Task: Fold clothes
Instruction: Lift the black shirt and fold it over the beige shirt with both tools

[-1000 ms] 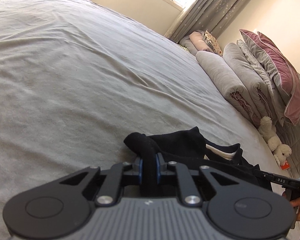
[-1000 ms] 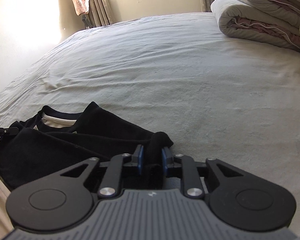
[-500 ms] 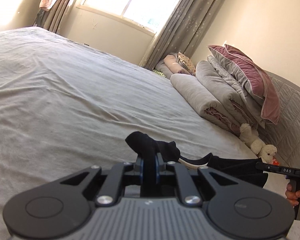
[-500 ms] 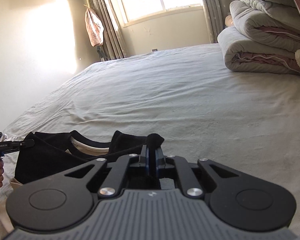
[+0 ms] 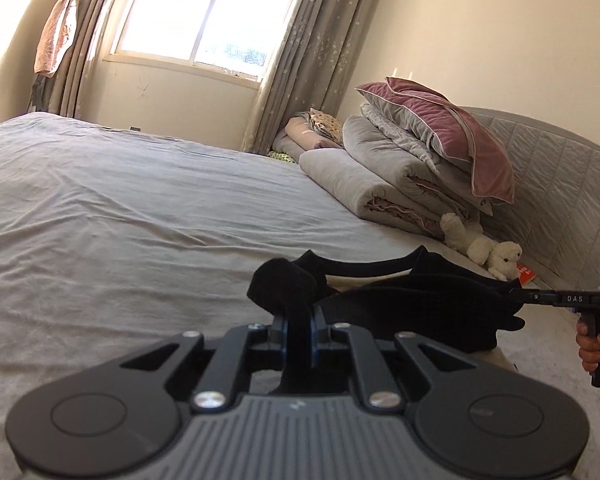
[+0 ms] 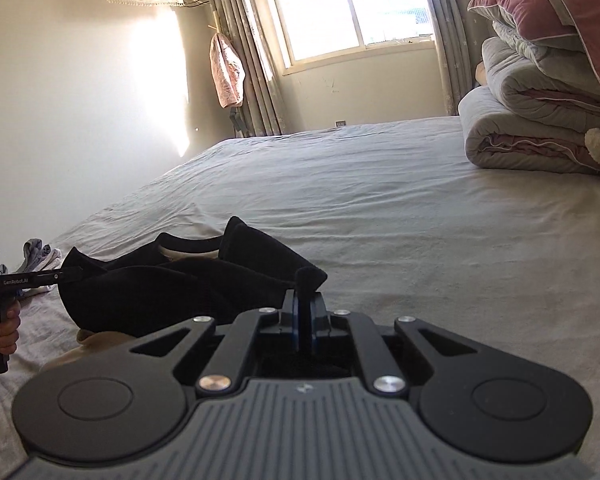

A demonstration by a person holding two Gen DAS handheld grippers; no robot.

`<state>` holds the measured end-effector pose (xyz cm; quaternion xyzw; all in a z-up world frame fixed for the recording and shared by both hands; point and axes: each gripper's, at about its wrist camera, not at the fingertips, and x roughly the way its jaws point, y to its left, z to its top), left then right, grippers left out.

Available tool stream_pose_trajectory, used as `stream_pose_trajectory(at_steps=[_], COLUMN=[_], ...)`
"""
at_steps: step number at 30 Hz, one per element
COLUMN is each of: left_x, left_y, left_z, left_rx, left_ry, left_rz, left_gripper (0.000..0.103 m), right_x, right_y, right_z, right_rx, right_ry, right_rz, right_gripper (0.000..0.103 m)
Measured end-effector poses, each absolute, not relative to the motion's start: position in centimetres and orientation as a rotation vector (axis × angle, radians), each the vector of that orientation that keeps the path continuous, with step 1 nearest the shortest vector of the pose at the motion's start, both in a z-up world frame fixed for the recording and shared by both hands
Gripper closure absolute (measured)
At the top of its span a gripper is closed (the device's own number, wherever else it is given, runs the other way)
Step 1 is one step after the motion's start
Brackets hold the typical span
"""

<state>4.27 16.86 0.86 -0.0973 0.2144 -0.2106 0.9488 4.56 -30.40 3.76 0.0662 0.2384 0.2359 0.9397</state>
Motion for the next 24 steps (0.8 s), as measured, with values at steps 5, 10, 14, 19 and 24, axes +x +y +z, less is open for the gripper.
stream_pose_trajectory(at_steps=[5, 10, 14, 19, 24], left_x=[1.7, 0.5, 0.1, -0.2, 0.2], left_y=[15.7, 14.3, 13.7, 14.5, 16.7], left_z=[0.3, -1.2, -1.6, -0.4, 1.7], left_rx=[-0.065, 0.07, 0.083, 0.035, -0.118], left_ry=[0.5, 0.599, 0.621, 0.658, 0.624], left_rz=[-0.48, -0.49, -0.476, -0.51, -0.546], left_gripper=[0.093, 0.092, 0.09, 0.073, 0.056], right_x=[2.3, 0.9, 0.5, 0.0, -0.6], right_y=[-30.7, -30.3, -29.4, -29.1, -29.9], right_z=[2.6, 0.5, -0.6, 0.0, 2.2], right_rx=[0.101, 0.024, -0.021, -0.001, 0.046], right_ry=[0.529, 0.614, 0.651, 0.678, 0.644], right_rz=[0.502, 0.496, 0.475, 0.487, 0.505], right_gripper=[0.095, 0.095, 0.095, 0.086, 0.06])
